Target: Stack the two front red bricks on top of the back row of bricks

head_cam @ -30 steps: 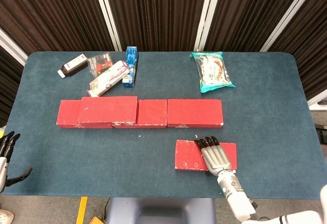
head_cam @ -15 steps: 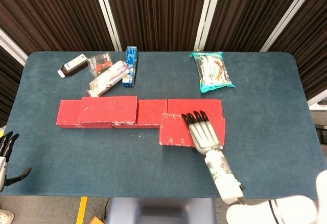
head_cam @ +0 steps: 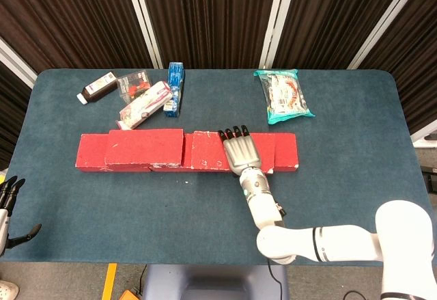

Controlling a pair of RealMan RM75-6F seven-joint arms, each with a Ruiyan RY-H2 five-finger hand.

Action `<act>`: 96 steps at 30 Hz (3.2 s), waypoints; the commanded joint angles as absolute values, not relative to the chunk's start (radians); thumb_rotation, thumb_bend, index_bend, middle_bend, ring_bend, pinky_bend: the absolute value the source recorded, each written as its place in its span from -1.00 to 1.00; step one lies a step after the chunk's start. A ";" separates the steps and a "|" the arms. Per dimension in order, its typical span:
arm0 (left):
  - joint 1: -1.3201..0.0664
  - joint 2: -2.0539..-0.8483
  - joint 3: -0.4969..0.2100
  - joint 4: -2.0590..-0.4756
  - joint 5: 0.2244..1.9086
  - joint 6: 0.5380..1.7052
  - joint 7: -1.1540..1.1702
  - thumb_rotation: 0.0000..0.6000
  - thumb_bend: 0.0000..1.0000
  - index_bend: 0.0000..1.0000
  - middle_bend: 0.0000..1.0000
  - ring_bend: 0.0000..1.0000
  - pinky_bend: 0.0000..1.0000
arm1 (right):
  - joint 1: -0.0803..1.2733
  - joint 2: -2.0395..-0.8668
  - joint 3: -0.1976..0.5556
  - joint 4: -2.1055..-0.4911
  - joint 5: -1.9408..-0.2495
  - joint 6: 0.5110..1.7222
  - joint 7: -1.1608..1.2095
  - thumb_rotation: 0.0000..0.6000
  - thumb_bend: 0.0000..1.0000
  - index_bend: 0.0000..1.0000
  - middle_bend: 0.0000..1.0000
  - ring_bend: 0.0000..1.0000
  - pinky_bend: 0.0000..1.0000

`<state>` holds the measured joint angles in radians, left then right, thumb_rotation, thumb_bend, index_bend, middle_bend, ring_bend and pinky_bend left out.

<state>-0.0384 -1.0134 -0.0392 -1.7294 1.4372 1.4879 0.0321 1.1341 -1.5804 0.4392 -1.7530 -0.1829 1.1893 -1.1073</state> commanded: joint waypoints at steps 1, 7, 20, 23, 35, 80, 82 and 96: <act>-0.038 -1.013 -0.038 -1.729 1.436 1.485 0.033 1.00 -0.60 -1.00 -1.00 -1.00 -0.97 | 1.166 -1.585 0.451 -1.719 -0.141 1.157 -1.113 1.00 -0.10 -0.39 -0.46 -0.69 -1.00; -0.034 -1.010 -0.038 -1.737 1.430 1.490 0.034 1.00 -0.60 -1.00 -1.00 -1.00 -0.97 | 1.210 -1.585 0.445 -1.655 -0.094 1.103 -1.108 1.00 -0.09 -0.38 -0.46 -0.69 -1.00; -0.038 -1.012 -0.043 -1.743 1.412 1.477 0.048 1.00 -0.60 -1.00 -1.00 -1.00 -0.97 | 1.238 -1.578 0.377 -1.572 -0.102 1.035 -1.051 1.00 -0.05 -0.37 -0.46 -0.68 -1.00; -0.038 -1.011 -0.043 -1.745 1.409 1.476 0.050 1.00 -0.60 -1.00 -1.00 -1.00 -0.97 | 1.245 -1.583 0.367 -1.563 -0.107 1.030 -1.037 1.00 -0.05 -0.37 -0.46 -0.69 -1.00; -0.036 -1.006 -0.046 -1.743 1.405 1.476 0.032 1.00 -0.60 -1.00 -1.00 -1.00 -0.97 | 1.274 -1.616 0.347 -1.516 -0.111 1.030 -0.996 1.00 -0.04 -0.38 -0.46 -0.69 -1.00; -0.036 -0.994 -0.053 -1.750 1.373 1.461 0.026 1.00 -0.61 -1.00 -1.00 -1.00 -0.97 | 1.321 -1.662 0.345 -1.463 -0.078 1.044 -0.968 1.00 -0.03 -0.44 -0.54 -0.78 -1.00; -0.036 -0.994 -0.053 -1.751 1.372 1.460 0.026 1.00 -0.60 -1.00 -1.00 -1.00 -0.97 | 1.322 -1.663 0.346 -1.460 -0.075 1.045 -0.969 1.00 -0.03 -0.44 -0.55 -0.79 -1.00; -0.035 -0.993 -0.056 -1.754 1.361 1.460 0.029 1.00 -0.60 -1.00 -1.00 -1.00 -0.97 | 1.337 -1.669 0.361 -1.447 -0.068 1.047 -0.977 1.00 -0.03 -0.43 -0.55 -0.79 -1.00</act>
